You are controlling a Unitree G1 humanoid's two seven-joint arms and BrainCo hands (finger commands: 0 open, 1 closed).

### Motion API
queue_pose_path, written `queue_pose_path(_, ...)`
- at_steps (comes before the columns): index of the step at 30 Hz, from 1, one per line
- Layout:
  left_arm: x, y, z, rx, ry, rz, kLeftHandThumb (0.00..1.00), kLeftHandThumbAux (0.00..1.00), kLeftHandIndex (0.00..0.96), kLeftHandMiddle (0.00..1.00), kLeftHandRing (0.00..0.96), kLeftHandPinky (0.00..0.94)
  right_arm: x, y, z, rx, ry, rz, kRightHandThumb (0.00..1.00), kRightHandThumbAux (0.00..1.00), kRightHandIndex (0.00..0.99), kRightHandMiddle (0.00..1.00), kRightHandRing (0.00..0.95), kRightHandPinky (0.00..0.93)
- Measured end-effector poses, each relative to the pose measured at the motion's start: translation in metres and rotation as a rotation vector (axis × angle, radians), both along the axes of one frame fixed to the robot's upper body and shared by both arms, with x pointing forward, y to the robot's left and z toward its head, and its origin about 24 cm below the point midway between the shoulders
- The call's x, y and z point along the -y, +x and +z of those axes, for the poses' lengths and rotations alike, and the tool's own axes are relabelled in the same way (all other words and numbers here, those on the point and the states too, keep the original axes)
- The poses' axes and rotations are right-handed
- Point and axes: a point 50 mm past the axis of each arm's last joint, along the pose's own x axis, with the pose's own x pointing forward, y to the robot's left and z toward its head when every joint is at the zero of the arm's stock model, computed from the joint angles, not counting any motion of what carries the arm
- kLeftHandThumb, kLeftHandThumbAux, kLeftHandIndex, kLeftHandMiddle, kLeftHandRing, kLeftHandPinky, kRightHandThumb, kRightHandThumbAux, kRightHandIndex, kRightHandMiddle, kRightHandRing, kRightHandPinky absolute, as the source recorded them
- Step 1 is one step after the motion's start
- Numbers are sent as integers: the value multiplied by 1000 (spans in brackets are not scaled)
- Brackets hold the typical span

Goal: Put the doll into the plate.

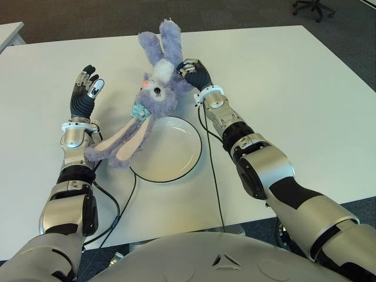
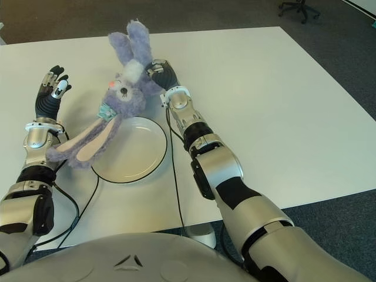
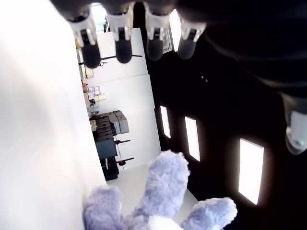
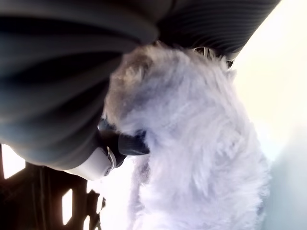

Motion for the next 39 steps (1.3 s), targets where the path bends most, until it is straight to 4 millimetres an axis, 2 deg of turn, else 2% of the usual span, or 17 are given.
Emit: queue_pose_path(39, 3, 1, 3, 22, -1, -9, 0, 432, 0, 66, 86, 127, 10, 3, 3, -33, 180, -35, 712, 715, 438, 821, 834, 841)
